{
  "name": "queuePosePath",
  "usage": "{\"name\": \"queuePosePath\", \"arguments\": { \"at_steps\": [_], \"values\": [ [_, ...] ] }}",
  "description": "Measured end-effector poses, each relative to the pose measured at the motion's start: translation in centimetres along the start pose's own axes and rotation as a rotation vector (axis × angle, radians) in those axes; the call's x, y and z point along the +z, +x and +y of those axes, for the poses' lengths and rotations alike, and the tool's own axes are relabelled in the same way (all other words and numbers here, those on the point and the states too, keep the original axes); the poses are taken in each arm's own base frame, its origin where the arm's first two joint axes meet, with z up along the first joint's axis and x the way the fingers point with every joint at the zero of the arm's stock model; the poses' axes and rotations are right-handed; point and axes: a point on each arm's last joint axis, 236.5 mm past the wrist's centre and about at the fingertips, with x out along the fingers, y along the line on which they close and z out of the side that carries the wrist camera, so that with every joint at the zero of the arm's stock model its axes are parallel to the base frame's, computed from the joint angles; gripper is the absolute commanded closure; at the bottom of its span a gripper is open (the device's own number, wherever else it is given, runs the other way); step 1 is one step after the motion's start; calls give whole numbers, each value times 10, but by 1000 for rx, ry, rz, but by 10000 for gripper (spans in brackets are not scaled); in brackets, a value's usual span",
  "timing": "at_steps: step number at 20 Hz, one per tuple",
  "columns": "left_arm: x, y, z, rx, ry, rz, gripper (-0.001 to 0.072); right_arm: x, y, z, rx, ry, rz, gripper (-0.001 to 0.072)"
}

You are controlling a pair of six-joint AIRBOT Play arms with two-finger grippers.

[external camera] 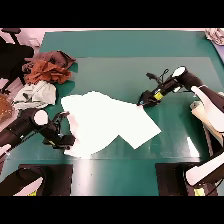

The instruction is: Fold the shirts.

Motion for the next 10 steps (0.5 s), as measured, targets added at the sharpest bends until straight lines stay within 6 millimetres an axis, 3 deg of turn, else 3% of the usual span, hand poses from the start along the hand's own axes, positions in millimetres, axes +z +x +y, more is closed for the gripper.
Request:
{"name": "queuePosePath", "arguments": {
  "at_steps": [2,4,5,8,10],
  "values": [
    [7,-4,-3,-7,4,-26,681,-5,11,9,-13,-27,8,306],
    [11,-8,-6,-14,7,-42,681,2,12,17,-38,-60,-40,611],
    [13,-10,-7,-17,9,-50,681,7,8,20,-52,-79,-70,684],
    [24,-25,-16,-31,24,-97,682,21,-19,45,-76,-142,-171,686],
    [36,-48,-24,-37,46,-151,682,21,-49,69,-83,-173,-241,686]
  ]
}}
